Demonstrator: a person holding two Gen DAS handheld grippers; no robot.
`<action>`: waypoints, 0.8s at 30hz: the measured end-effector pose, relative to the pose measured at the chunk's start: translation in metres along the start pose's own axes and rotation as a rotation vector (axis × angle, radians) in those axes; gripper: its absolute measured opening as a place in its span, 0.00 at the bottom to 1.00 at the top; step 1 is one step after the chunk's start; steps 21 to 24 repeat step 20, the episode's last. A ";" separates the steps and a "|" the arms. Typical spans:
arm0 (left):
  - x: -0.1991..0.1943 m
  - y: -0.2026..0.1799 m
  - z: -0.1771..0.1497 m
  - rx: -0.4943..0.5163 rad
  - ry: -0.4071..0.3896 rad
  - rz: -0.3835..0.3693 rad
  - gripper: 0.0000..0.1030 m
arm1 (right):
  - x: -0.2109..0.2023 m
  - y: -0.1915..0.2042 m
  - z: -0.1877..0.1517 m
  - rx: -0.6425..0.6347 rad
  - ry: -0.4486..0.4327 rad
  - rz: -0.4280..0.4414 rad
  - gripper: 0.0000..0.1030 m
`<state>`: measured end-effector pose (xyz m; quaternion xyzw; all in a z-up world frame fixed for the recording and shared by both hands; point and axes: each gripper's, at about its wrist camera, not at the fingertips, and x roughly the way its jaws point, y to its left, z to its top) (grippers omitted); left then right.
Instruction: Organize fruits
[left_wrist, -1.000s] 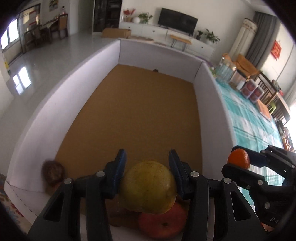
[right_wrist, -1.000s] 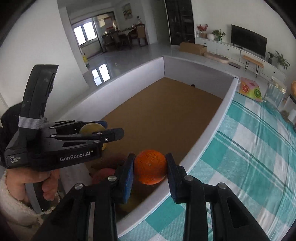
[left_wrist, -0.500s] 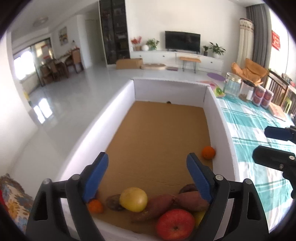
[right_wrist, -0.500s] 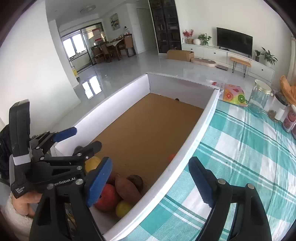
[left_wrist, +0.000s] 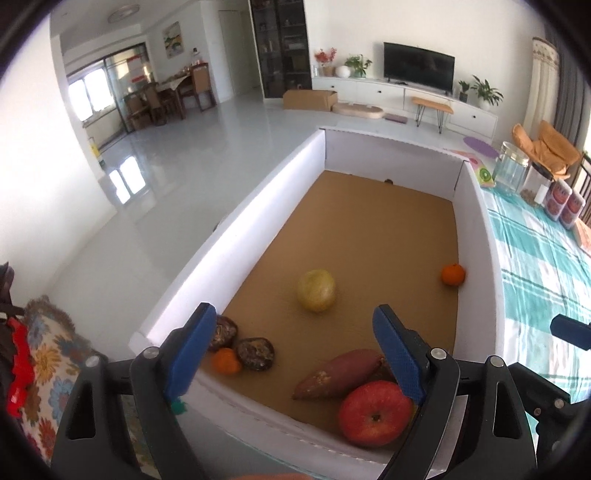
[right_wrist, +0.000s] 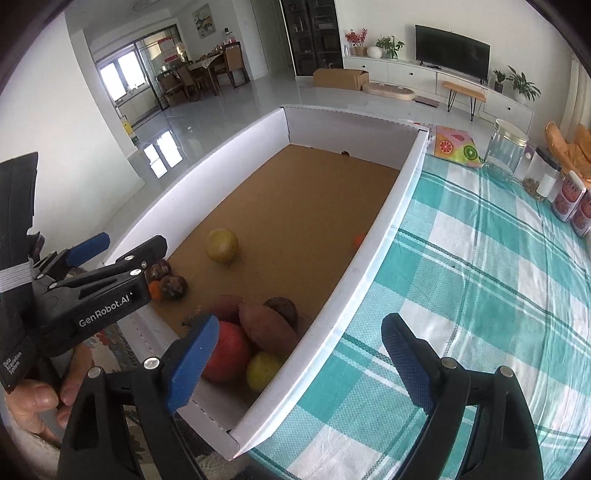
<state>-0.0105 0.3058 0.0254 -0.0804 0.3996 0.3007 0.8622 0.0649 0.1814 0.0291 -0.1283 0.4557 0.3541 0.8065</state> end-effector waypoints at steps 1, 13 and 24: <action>-0.002 0.000 -0.001 0.010 -0.007 0.012 0.86 | 0.000 0.002 -0.001 -0.005 0.004 -0.009 0.87; -0.001 0.005 -0.007 0.017 0.004 0.009 0.86 | 0.008 0.015 0.001 -0.037 0.023 -0.045 0.87; -0.005 0.007 -0.010 0.023 -0.009 -0.007 0.86 | 0.013 0.025 -0.001 -0.044 0.034 -0.029 0.87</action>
